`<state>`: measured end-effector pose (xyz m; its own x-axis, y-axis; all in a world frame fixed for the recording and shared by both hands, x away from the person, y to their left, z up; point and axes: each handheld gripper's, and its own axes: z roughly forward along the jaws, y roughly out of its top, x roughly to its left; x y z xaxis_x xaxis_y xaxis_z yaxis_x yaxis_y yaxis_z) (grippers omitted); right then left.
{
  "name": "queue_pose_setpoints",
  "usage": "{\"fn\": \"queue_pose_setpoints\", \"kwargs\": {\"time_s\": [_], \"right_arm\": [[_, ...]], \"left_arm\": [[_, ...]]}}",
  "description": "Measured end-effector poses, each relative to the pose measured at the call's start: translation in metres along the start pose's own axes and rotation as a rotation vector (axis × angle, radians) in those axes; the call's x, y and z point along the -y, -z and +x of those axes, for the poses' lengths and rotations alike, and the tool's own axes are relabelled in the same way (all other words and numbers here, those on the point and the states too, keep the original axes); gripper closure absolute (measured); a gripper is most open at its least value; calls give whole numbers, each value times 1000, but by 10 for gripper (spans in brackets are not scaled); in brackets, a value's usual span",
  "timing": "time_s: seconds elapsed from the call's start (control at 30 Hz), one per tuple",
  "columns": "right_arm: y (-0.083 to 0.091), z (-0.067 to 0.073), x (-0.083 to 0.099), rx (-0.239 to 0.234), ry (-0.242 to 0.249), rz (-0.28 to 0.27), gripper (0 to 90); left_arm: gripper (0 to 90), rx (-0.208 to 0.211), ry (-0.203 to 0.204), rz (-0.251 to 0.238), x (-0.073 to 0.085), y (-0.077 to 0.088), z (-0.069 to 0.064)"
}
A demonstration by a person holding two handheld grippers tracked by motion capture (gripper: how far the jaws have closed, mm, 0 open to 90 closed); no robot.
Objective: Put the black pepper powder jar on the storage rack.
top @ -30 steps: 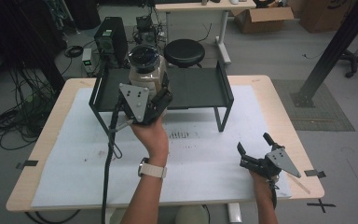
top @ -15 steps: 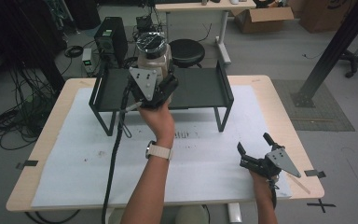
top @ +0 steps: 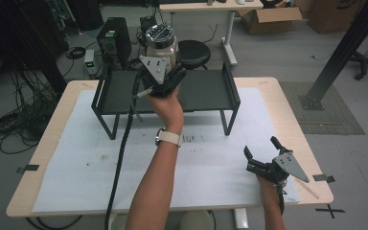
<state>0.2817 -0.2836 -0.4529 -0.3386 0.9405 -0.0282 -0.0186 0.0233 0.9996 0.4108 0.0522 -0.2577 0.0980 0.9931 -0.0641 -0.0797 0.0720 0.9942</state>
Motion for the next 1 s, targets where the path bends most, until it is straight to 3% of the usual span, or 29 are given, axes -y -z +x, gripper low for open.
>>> {"fn": "queue_pose_setpoints", "kwargs": {"time_s": [0.2,0.37,0.5,0.73,1.0], "right_arm": [[0,0,0,1,0,-1,0],[0,0,0,0,1,-1,0],[0,0,0,0,1,-2,0],[0,0,0,-1,3,-1,0],[0,0,0,-1,6,-1,0]], "left_arm": [[250,-21,-25,22,11,-12,-1],[249,-32,-6,35,19,-21,-4],[248,-46,-31,64,28,-28,-5],[247,-56,-51,101,43,-34,-3],[246,-63,-67,102,45,-35,-3]]}}
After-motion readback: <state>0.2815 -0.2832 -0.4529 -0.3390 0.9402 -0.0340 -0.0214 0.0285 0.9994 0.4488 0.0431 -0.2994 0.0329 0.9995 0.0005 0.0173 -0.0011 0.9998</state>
